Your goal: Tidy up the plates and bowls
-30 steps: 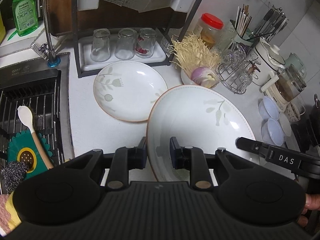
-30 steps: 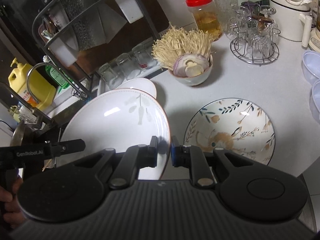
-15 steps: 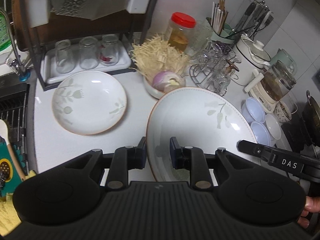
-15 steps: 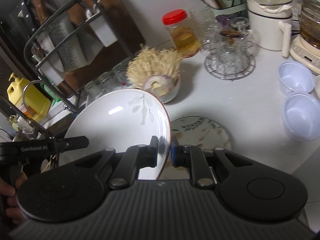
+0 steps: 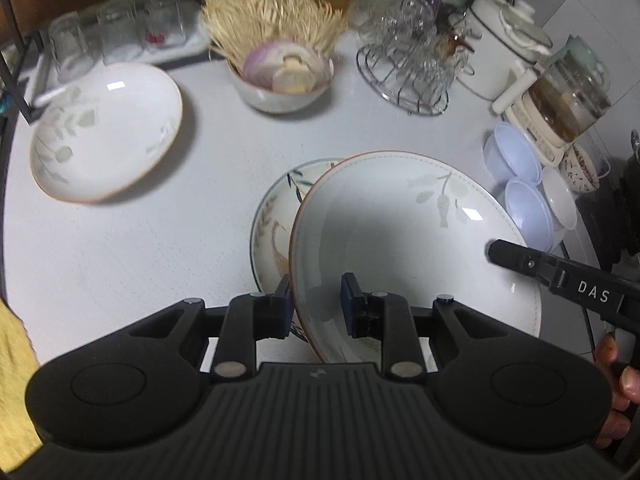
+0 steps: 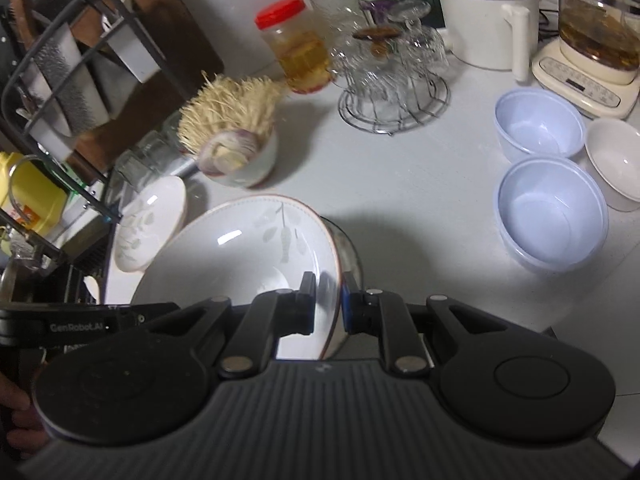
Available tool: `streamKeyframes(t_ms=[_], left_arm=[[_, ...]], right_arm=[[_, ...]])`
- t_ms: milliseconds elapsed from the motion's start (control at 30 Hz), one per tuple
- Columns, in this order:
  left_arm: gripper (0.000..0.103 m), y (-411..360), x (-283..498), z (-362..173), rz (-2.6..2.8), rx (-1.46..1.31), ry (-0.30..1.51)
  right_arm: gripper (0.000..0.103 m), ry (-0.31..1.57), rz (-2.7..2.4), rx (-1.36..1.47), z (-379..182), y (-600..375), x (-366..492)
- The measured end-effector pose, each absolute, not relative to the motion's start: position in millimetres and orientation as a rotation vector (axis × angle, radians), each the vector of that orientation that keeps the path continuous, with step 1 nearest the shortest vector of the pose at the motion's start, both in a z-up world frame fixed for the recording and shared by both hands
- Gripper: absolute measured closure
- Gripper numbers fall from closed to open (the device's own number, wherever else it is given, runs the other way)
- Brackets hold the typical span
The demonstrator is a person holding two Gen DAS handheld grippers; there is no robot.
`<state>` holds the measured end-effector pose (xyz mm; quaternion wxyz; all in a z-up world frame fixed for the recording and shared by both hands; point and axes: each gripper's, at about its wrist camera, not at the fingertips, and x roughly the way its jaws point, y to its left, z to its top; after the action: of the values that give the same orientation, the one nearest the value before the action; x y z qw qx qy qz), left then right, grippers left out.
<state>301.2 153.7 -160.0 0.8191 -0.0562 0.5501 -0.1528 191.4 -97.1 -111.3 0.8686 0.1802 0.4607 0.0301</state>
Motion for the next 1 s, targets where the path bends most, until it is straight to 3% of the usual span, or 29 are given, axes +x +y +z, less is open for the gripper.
streamKeyframes(t_ms=[1000], left_arm=[[0.072,140,336,-222,-0.174,-0.169,1.271]], right_arm=[[0.087,1.027,0.082,0.249,-166,-93,236]])
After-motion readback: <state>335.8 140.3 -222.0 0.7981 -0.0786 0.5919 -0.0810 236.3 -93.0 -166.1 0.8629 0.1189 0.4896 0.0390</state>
